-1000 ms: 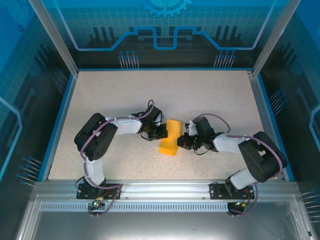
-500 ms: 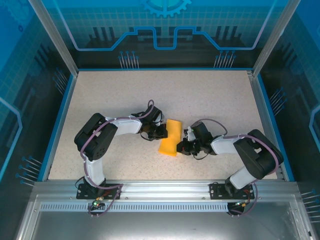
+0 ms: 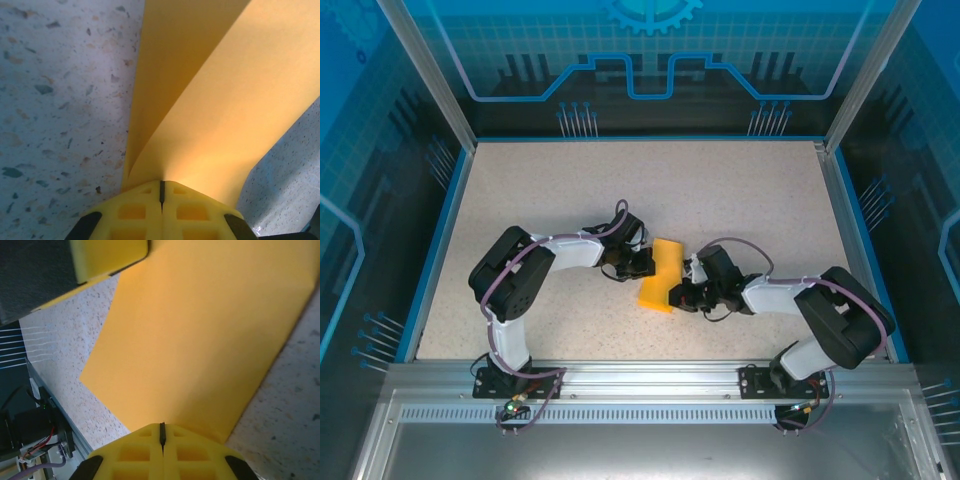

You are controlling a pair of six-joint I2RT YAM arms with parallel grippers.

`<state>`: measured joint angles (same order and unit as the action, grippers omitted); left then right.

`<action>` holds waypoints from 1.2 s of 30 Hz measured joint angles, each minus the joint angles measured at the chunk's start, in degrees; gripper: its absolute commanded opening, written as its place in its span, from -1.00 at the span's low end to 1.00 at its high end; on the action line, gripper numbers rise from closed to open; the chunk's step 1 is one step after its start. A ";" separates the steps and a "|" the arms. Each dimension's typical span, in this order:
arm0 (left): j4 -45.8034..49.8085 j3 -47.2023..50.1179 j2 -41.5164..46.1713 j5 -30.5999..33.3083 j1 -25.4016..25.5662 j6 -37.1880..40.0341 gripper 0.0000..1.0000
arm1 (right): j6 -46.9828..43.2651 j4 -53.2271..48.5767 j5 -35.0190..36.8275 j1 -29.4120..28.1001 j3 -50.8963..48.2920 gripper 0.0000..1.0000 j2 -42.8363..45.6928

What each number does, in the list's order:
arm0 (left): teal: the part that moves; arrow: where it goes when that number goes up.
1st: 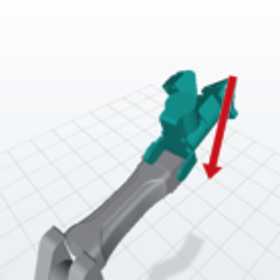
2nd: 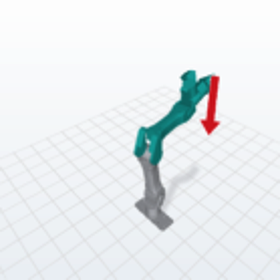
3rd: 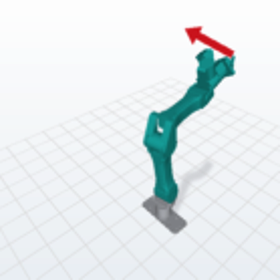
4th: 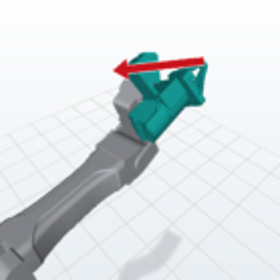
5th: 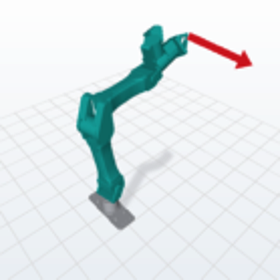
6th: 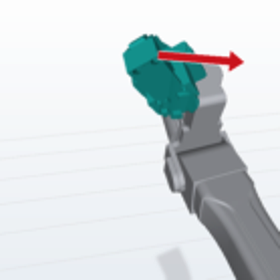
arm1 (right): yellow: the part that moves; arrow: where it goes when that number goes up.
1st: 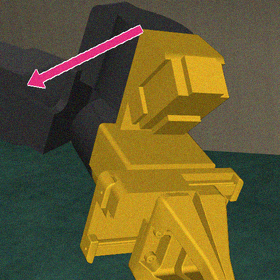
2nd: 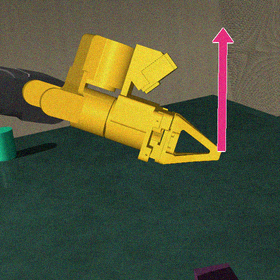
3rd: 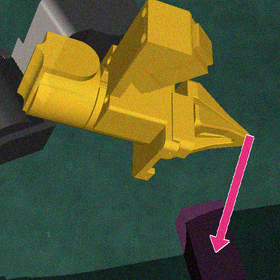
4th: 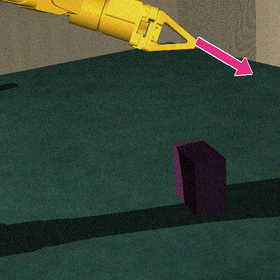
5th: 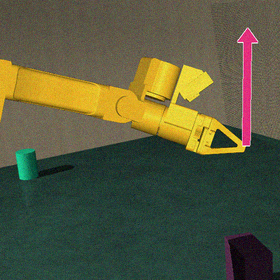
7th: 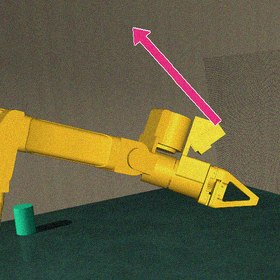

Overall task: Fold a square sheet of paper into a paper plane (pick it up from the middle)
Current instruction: Fold the square sheet of paper in half at the center of the table.

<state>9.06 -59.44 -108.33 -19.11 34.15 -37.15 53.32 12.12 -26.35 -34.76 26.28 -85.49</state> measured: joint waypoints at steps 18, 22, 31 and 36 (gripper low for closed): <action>0.00 0.00 0.00 0.02 0.04 0.02 -1.00 | 0.74 -1.25 0.79 -0.85 -1.79 -0.90 3.10; 0.00 0.00 0.00 0.04 0.04 0.02 -1.00 | 0.94 -0.61 0.61 -1.46 -1.81 -0.90 2.43; 0.00 0.00 0.00 0.04 0.04 0.02 -1.00 | 0.87 -0.42 0.59 -1.73 -1.81 -0.94 -0.59; 0.00 0.00 0.00 0.04 0.04 0.02 -1.00 | -0.42 -4.28 0.24 0.09 -0.87 -0.96 1.53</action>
<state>9.06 -59.44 -108.33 -19.07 34.20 -37.12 52.90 7.84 -26.11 -34.68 25.41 -83.96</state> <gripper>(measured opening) 0.057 0.041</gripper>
